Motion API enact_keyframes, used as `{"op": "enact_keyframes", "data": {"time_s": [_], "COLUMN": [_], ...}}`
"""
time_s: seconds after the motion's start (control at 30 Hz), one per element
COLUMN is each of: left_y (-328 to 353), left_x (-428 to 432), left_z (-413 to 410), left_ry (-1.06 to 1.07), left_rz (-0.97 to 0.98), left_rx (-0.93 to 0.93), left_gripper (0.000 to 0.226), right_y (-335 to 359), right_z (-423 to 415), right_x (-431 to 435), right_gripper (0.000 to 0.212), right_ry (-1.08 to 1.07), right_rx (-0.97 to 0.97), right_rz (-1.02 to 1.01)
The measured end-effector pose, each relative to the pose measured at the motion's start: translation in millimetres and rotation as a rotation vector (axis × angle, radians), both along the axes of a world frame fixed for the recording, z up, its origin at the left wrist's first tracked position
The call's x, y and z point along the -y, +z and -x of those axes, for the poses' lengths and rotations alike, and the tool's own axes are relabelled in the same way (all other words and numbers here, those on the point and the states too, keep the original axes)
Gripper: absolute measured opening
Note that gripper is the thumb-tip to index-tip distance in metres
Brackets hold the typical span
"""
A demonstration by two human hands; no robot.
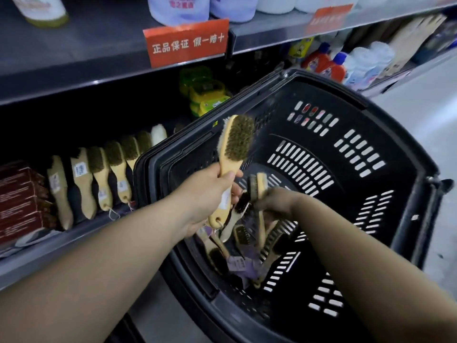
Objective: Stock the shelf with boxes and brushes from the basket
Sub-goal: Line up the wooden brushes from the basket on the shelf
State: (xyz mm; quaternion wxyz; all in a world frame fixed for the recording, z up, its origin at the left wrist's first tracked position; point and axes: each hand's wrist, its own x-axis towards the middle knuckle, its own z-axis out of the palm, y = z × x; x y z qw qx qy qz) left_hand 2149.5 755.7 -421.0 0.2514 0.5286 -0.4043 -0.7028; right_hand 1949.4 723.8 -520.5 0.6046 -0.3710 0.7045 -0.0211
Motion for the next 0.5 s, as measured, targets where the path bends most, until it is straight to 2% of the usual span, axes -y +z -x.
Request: {"op": "enact_keyframes", "data": {"time_s": [0.1,0.23,0.33,0.5], "left_y": [7.7,15.1,16.9,18.2], "left_x": [-2.1,-9.5,-23.0,-25.8], "left_z": [-4.0,-13.7,-18.1,-20.2], "left_ry": [0.053,0.096,0.154,0.041], "left_rz": [-0.026,-0.001,-0.035,-0.073], "left_rx": [-0.012,0.018,-0.051,-0.243], "left_gripper": [0.022,0.021,0.021,0.038], "right_y": [54.8,110.4,130.6,127.9], "right_z": [-10.6,-22.8,-34.4,-51.0], "right_x": [-10.0,-34.5,-49.4,-55.1], "right_gripper": [0.019,0.026,0.030,0.028], "right_ry": [-0.267,-0.267,-0.256,-0.276], "right_rx": [0.387,0.757,0.865,0.820], "right_rz": [0.115,0.180,0.243,0.320]}}
